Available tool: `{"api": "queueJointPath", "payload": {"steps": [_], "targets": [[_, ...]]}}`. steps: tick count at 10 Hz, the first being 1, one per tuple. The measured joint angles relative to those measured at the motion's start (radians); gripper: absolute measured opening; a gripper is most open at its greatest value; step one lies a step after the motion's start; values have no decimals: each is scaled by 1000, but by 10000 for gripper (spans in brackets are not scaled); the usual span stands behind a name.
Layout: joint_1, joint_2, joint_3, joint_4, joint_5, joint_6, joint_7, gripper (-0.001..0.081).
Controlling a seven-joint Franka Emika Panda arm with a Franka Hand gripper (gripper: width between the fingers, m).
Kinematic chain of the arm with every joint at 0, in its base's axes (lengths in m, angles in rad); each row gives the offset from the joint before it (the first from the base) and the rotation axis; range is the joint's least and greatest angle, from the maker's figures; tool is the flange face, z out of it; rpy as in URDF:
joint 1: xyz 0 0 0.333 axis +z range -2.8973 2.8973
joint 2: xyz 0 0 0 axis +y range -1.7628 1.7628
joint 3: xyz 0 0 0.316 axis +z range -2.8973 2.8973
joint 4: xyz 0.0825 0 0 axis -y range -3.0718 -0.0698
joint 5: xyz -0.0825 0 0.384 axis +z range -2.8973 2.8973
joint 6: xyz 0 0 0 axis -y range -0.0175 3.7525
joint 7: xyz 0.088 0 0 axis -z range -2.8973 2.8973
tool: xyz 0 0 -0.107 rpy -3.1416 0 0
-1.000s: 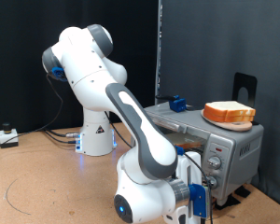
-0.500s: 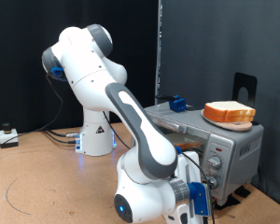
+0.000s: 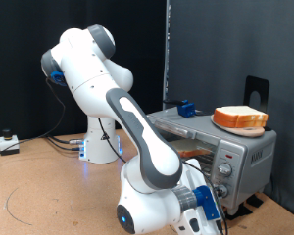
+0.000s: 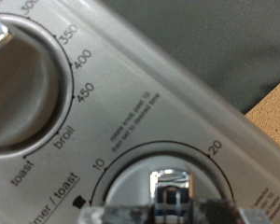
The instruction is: Make a piece of toast with the oven
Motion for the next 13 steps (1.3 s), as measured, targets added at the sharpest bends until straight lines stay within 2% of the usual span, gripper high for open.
{"api": "queueJointPath", "payload": {"steps": [6, 7, 8, 9, 10, 11, 12, 13], "targets": [[-3, 7, -2, 9, -6, -27, 27, 93], [-8, 6, -5, 16, -9, -55, 50, 169], [-19, 1, -6, 21, -13, -86, 69, 351], [-30, -11, -7, 23, -24, -94, 76, 351], [-40, -28, -8, 23, -28, -83, 77, 487], [-47, -55, -12, 22, -28, -56, 98, 670], [-52, -85, -18, 21, -28, -35, 133, 670], [-56, -112, -27, 22, -33, -32, 162, 770]]}}
